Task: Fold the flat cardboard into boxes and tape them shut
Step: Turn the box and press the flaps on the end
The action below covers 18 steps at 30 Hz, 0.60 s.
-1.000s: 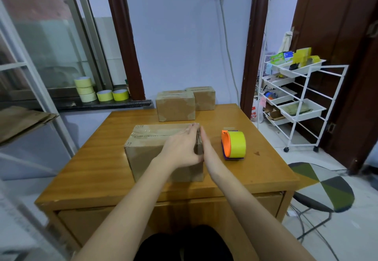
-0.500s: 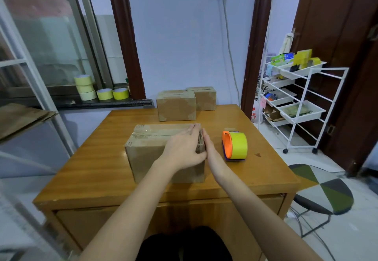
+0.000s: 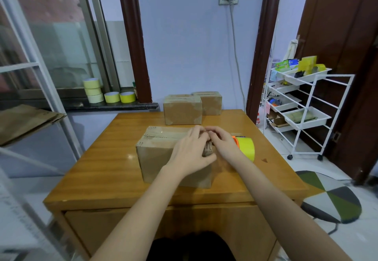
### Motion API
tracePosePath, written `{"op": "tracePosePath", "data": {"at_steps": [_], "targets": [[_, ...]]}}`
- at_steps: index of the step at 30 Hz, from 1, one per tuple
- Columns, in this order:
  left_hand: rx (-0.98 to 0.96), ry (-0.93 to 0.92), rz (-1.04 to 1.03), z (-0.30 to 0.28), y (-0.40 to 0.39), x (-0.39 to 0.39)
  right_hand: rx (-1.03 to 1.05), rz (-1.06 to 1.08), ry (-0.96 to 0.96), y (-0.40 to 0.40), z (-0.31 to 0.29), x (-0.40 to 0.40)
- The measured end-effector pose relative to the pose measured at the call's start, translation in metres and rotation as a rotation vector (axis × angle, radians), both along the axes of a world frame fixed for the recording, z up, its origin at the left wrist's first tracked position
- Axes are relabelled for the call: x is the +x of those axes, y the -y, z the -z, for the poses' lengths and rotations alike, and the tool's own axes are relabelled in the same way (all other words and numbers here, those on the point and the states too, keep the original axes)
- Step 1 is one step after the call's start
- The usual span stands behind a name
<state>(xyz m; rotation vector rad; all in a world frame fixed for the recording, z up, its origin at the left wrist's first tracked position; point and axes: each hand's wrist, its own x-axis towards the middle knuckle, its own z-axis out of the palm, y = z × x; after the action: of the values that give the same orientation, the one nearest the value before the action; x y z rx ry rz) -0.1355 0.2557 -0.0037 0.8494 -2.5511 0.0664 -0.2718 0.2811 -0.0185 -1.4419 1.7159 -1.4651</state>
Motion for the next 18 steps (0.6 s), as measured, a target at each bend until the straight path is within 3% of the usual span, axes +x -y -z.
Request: {"op": "tracePosePath", "data": {"at_steps": [8,11,18], "targets": [[-0.19,-0.035,0.037,0.019,-0.001,0.033,-0.029,0.07,-0.181,-0.013,0.002,-0.004],[-0.127,-0.071,-0.005,0.031,-0.002,0.051,-0.054,0.145,-0.39,-0.021,0.005,0.001],[0.136,-0.115,-0.017,0.036,0.012,0.075,-0.064,0.169,-0.544,-0.04,0.001,0.024]]}}
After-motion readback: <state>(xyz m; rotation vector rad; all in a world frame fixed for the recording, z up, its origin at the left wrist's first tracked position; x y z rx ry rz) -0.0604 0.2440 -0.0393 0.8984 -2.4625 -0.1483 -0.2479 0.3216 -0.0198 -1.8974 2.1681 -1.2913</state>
